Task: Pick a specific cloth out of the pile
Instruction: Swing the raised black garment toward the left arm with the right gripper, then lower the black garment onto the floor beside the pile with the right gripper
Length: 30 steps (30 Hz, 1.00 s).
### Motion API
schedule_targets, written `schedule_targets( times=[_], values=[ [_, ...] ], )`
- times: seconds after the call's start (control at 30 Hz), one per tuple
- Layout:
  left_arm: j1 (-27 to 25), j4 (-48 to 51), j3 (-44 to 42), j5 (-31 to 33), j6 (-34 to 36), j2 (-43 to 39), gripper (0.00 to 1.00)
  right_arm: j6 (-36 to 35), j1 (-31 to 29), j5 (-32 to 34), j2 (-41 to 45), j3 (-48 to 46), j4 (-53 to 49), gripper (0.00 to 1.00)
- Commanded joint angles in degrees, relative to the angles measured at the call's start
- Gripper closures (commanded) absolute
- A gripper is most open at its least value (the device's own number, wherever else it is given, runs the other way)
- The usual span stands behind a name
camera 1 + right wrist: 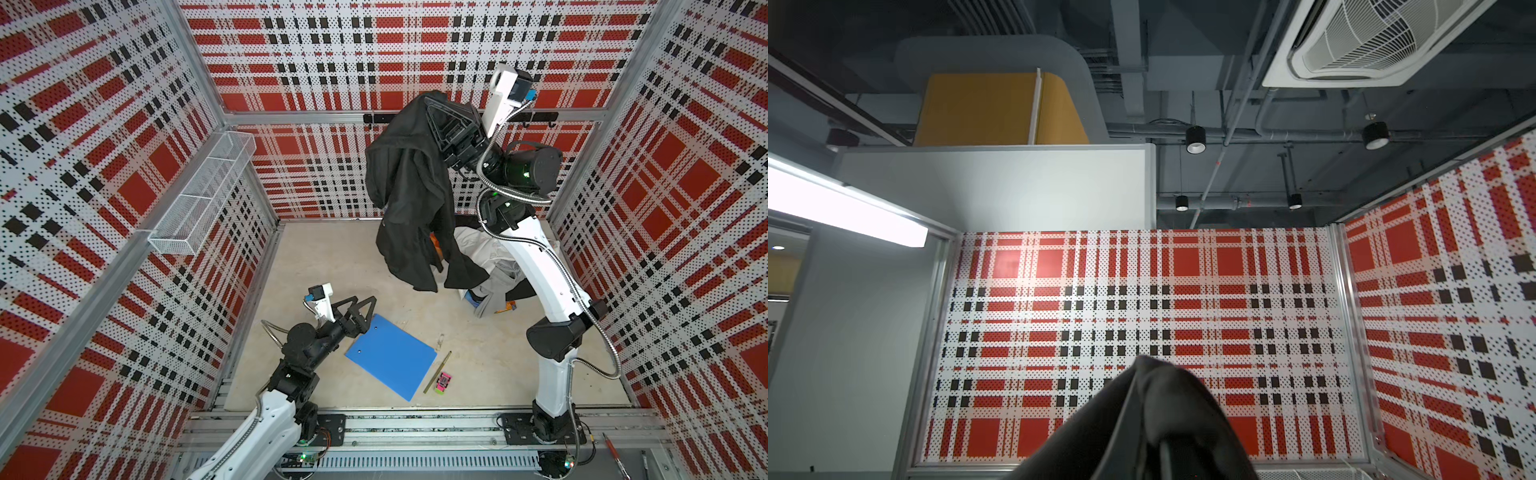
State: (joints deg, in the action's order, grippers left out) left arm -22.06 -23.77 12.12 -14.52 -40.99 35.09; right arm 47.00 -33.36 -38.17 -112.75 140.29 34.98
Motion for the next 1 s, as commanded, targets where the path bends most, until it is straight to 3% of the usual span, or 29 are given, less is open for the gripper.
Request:
schedule_targets(
  times=[0.0, 0.4, 0.67, 0.97],
  values=[
    [-0.6, -2.9, -0.4, 0.6, 0.1, 0.1, 0.0, 1.1, -0.1, -1.6, 3.2, -0.4, 4.2, 1.0],
    [-1.3, -3.8, -1.1, 0.8, -0.4, -0.2, 0.0, -1.1, -0.2, 0.0, 4.8, -2.8, 1.9, 1.0],
    [-1.6, -3.1, -2.3, 1.6, -0.7, -3.2, 0.0, 4.8, -0.2, 1.1, -3.4, -2.6, 5.4, 1.0],
    [0.2, 2.9, -3.6, 4.4, -1.3, -10.8, 0.01, 4.2, -0.1, 3.7, -9.0, -5.3, 3.6, 1.0]
  ],
)
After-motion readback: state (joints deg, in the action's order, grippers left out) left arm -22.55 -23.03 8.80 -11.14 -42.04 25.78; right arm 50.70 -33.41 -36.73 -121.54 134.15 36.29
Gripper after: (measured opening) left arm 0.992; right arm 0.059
